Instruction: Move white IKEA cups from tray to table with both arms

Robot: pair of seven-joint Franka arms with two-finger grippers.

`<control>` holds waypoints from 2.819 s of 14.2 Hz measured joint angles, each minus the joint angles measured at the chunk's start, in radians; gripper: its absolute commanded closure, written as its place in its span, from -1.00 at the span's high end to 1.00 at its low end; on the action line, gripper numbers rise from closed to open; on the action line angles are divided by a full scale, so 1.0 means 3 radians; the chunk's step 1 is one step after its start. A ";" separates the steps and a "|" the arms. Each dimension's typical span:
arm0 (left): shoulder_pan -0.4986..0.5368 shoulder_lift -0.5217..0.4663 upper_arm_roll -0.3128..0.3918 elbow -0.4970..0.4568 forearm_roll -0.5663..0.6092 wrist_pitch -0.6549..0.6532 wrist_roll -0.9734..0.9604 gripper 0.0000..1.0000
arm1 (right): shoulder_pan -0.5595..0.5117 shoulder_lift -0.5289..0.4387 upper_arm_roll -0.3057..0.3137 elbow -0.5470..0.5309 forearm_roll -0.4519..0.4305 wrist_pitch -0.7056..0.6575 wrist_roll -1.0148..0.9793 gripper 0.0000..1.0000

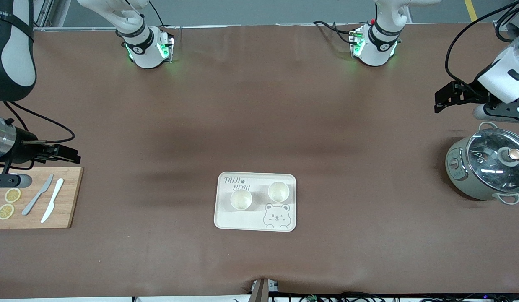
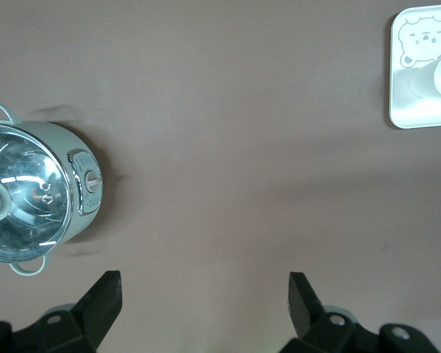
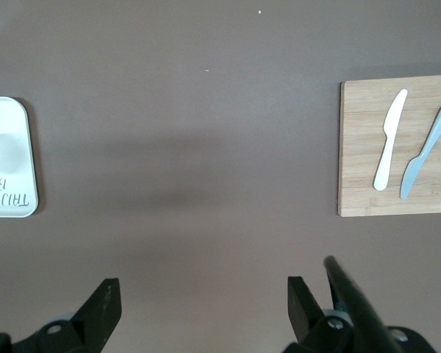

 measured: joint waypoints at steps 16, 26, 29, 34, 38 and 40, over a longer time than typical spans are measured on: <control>-0.0290 0.0713 -0.0251 0.0502 0.0040 0.0086 -0.1017 1.00 | 0.0004 0.0000 0.0009 -0.0004 0.0001 0.0002 0.0000 1.00; -0.0961 0.1510 -0.0255 0.0622 0.0060 0.0917 -0.1873 1.00 | 0.0099 0.0000 0.0046 -0.0008 0.0040 0.0056 0.0273 1.00; -0.1114 0.1701 -0.0249 0.0631 0.0072 0.1164 -0.2030 1.00 | 0.0203 0.0001 0.0048 -0.0012 0.0043 0.0121 0.0483 1.00; -0.1296 0.1994 -0.0214 0.0637 0.0123 0.1456 -0.2074 1.00 | 0.0388 0.0016 0.0052 -0.0032 0.0142 0.0270 0.0995 1.00; -0.1430 0.2259 -0.0187 0.0639 0.0162 0.1731 -0.2082 1.00 | 0.0595 0.0076 0.0059 -0.0050 0.0167 0.0438 0.1435 1.00; -0.1440 0.2330 -0.0185 0.0643 0.0162 0.1860 -0.2082 1.00 | 0.0724 0.0142 0.0061 -0.0057 0.0168 0.0564 0.1710 1.00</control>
